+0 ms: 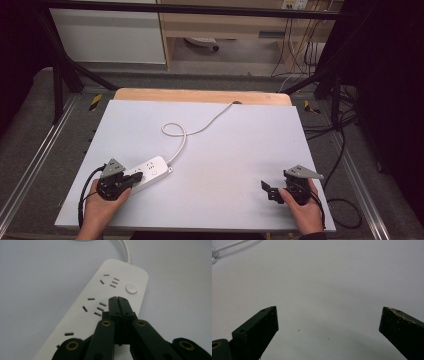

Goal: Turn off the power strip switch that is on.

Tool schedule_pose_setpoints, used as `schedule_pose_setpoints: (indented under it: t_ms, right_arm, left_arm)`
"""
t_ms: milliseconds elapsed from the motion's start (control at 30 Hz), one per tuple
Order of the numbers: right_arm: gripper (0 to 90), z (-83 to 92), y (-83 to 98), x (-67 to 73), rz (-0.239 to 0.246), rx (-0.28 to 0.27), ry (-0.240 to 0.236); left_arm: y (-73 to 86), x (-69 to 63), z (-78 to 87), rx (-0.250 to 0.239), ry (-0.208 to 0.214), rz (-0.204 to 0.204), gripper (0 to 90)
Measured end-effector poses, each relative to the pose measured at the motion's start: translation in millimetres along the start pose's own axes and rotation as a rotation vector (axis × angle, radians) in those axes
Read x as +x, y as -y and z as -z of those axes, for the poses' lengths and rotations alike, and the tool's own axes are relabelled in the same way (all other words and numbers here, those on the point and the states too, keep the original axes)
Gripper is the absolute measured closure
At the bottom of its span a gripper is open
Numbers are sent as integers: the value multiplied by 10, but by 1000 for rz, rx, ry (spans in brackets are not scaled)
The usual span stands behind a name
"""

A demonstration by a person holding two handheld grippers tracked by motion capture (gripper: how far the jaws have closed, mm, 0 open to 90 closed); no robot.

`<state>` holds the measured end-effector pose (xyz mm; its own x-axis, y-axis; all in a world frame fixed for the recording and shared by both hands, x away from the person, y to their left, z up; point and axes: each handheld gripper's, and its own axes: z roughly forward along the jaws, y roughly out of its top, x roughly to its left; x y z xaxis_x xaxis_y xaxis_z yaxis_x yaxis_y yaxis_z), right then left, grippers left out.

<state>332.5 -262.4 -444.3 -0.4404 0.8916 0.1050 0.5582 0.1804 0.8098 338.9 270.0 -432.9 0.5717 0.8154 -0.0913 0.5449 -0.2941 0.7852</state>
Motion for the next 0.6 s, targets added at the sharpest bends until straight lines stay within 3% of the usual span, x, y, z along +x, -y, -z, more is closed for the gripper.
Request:
schedule_pose_setpoints:
  t_ms: [133, 233, 600]
  right_arm:
    - [32, 0, 0, 0, -1, 1, -1]
    - [32, -2, 1, 2, -2, 3, -2]
    - [33, -5, 1, 6, 0, 5, -2]
  left_arm:
    - [-1, -1, 2, 2, -5, -7, 900]
    - [3, -5, -7, -4, 26, 7, 900]
    - [-8, 0, -9, 1, 17, -2, 900]
